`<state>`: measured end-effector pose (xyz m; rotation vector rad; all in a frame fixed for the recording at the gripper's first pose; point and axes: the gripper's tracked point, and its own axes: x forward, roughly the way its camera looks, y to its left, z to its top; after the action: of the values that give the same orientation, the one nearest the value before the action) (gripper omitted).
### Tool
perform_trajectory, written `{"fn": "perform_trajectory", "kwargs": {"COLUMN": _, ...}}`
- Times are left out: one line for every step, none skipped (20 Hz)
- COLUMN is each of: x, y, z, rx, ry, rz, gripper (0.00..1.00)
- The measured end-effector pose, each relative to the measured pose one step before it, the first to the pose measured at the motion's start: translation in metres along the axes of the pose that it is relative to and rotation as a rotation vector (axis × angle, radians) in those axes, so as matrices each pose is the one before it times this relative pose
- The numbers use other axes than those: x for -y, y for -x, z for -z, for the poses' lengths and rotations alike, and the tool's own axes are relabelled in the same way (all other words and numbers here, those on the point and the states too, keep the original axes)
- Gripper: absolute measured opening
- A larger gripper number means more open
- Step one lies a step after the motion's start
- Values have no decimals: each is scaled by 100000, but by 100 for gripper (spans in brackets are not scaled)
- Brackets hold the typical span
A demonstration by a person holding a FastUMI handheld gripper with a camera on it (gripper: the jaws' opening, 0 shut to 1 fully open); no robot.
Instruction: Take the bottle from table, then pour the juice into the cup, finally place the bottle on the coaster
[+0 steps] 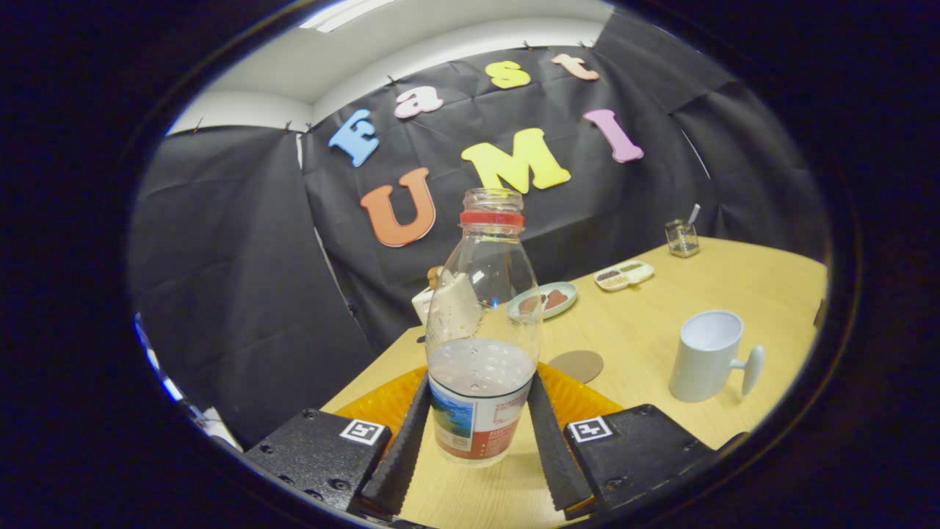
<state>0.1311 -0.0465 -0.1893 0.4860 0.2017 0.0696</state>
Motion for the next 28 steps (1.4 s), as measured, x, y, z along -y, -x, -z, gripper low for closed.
{"fn": "perform_trajectory", "kwargs": {"x": 507, "y": 153, "z": -218, "rx": 138, "ry": -5713, "rz": -374, "gripper": 76}}
{"fn": "perform_trajectory", "kwargs": {"x": 344, "y": 99, "z": -305, "rx": 731, "ry": -6604, "rz": -904, "gripper": 76}}
{"fn": "perform_trajectory", "kwargs": {"x": 192, "y": 99, "z": -402, "rx": 820, "ry": -6603, "rz": -1707, "gripper": 76}}
{"fn": "perform_trajectory", "kwargs": {"x": 205, "y": 116, "z": -213, "rx": 461, "ry": -5917, "rz": -942, "gripper": 76}}
{"fn": "perform_trajectory", "kwargs": {"x": 440, "y": 1, "z": -188, "rx": -47, "ry": -4537, "rz": 433, "gripper": 75}}
{"fn": "perform_trajectory", "kwargs": {"x": 350, "y": -129, "z": -77, "rx": 81, "ry": -4003, "rz": 409, "gripper": 76}}
{"fn": "perform_trajectory", "kwargs": {"x": 143, "y": 91, "z": -155, "rx": 133, "ry": -4173, "rz": -249, "gripper": 76}}
{"fn": "perform_trajectory", "kwargs": {"x": -139, "y": -13, "z": -24, "rx": -22, "ry": -4177, "rz": -610, "gripper": 76}}
{"fn": "perform_trajectory", "kwargs": {"x": -257, "y": -69, "z": -260, "rx": 533, "ry": -4281, "rz": -1119, "gripper": 76}}
{"fn": "perform_trajectory", "kwargs": {"x": -218, "y": 63, "z": -70, "rx": 208, "ry": -4855, "rz": -1300, "gripper": 76}}
{"fn": "perform_trajectory", "kwargs": {"x": -278, "y": -53, "z": -124, "rx": 127, "ry": -4941, "rz": -1103, "gripper": 75}}
{"fn": "perform_trajectory", "kwargs": {"x": -267, "y": -137, "z": 61, "rx": 331, "ry": -4745, "rz": -1153, "gripper": 75}}
{"fn": "perform_trajectory", "kwargs": {"x": -304, "y": 29, "z": -93, "rx": 328, "ry": -4273, "rz": -987, "gripper": 75}}
{"fn": "perform_trajectory", "kwargs": {"x": -256, "y": -264, "z": -259, "rx": 633, "ry": -3750, "rz": -269, "gripper": 76}}
{"fn": "perform_trajectory", "kwargs": {"x": -269, "y": -126, "z": -151, "rx": 221, "ry": -2503, "rz": -611, "gripper": 75}}
{"fn": "perform_trajectory", "kwargs": {"x": -211, "y": 27, "z": -58, "rx": 227, "ry": -1815, "rz": -72, "gripper": 75}}
{"fn": "perform_trajectory", "kwargs": {"x": -150, "y": -99, "z": -109, "rx": 240, "ry": -1925, "rz": 84, "gripper": 75}}
{"fn": "perform_trajectory", "kwargs": {"x": -258, "y": -110, "z": -126, "rx": 275, "ry": -2714, "rz": -467, "gripper": 75}}
{"fn": "perform_trajectory", "kwargs": {"x": -375, "y": -155, "z": -231, "rx": 407, "ry": -3271, "rz": -888, "gripper": 75}}
{"fn": "perform_trajectory", "kwargs": {"x": -290, "y": 46, "z": -251, "rx": 692, "ry": -3173, "rz": -861, "gripper": 75}}
{"fn": "perform_trajectory", "kwargs": {"x": -160, "y": -109, "z": -405, "rx": 948, "ry": -2742, "rz": -807, "gripper": 75}}
{"fn": "perform_trajectory", "kwargs": {"x": -203, "y": -9, "z": -289, "rx": 944, "ry": -2126, "rz": -1293, "gripper": 75}}
{"fn": "perform_trajectory", "kwargs": {"x": 69, "y": -259, "z": -386, "rx": 702, "ry": -1218, "rz": -1040, "gripper": 75}}
{"fn": "perform_trajectory", "kwargs": {"x": 417, "y": -264, "z": -345, "rx": 654, "ry": -1259, "rz": 533, "gripper": 75}}
{"fn": "perform_trajectory", "kwargs": {"x": 551, "y": -222, "z": -175, "rx": 196, "ry": -1357, "rz": 682, "gripper": 75}}
{"fn": "perform_trajectory", "kwargs": {"x": 247, "y": -283, "z": -410, "rx": 654, "ry": -1947, "rz": 283, "gripper": 75}}
{"fn": "perform_trajectory", "kwargs": {"x": 180, "y": -185, "z": -280, "rx": 759, "ry": -2144, "rz": -354, "gripper": 75}}
{"fn": "perform_trajectory", "kwargs": {"x": 301, "y": -48, "z": -204, "rx": 460, "ry": -1961, "rz": 205, "gripper": 75}}
